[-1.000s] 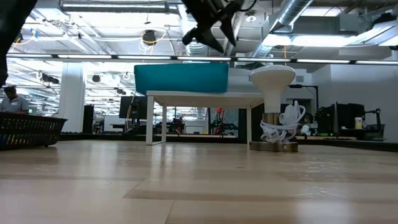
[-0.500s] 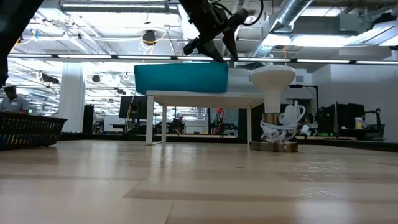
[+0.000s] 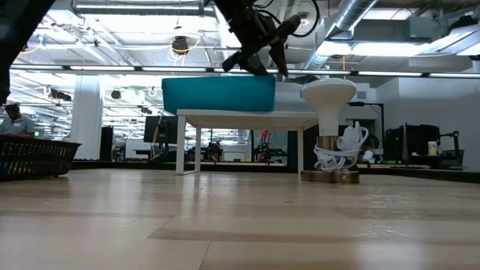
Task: Pick & Place Office Desk Supplies
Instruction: Put the blue bin with crayon boxes on the shelf
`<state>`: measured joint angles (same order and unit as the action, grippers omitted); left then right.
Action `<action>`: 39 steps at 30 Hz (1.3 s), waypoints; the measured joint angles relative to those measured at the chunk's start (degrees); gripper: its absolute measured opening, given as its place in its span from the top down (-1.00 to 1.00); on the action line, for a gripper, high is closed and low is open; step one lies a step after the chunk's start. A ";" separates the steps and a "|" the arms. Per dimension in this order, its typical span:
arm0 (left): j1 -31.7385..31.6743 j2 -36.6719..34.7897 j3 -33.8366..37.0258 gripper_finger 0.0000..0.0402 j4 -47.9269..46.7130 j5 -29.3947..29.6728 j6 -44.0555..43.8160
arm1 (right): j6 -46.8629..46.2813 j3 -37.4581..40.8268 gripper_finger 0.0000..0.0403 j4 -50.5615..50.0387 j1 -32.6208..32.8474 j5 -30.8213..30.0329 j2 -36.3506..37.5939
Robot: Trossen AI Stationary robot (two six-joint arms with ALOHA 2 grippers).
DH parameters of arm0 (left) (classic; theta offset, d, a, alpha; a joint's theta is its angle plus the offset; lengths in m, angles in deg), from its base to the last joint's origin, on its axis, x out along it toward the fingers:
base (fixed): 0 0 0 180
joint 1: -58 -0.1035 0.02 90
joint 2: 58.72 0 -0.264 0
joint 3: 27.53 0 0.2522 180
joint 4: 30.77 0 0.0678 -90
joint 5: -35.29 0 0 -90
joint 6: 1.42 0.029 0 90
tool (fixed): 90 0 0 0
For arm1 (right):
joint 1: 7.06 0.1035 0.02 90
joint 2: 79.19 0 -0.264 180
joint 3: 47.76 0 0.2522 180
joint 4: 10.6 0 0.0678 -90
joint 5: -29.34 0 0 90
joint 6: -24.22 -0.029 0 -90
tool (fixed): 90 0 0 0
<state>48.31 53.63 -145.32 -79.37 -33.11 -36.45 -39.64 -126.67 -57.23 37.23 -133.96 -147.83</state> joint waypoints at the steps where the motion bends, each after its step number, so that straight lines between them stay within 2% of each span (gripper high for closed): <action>1: 0.00 0.18 0.02 0.12 -0.39 -0.65 0.00 | 0.00 0.00 0.17 -0.01 0.01 0.00 0.00; 11: -0.10 2.15 0.00 0.28 -0.76 -1.97 -0.43 | 0.44 0.00 0.17 0.08 2.30 -0.28 -0.02; 14: -0.29 2.15 0.00 0.45 -0.85 -1.99 -0.41 | 0.44 0.00 0.17 0.08 2.62 -0.65 -0.02; 18: -0.37 2.01 0.00 0.82 -1.06 -3.74 -0.20 | 0.44 0.00 0.17 0.05 2.62 -0.74 -0.02; 20: -0.16 1.95 -0.02 0.93 -1.18 -4.04 0.09 | 0.44 0.00 0.17 0.05 2.62 -0.87 -0.02; 31: 1.64 0.83 -0.26 0.99 -7.90 -7.13 3.60 | 0.44 0.00 0.17 0.30 2.62 -0.87 -0.02; 39: 2.71 -3.31 0.02 1.00 -20.68 -8.42 10.33 | 0.42 0.02 0.17 0.36 2.62 -1.73 0.00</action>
<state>51.02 50.32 -145.29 -100.05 -41.53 -26.12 -39.22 -126.64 -56.87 39.85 -135.69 -147.83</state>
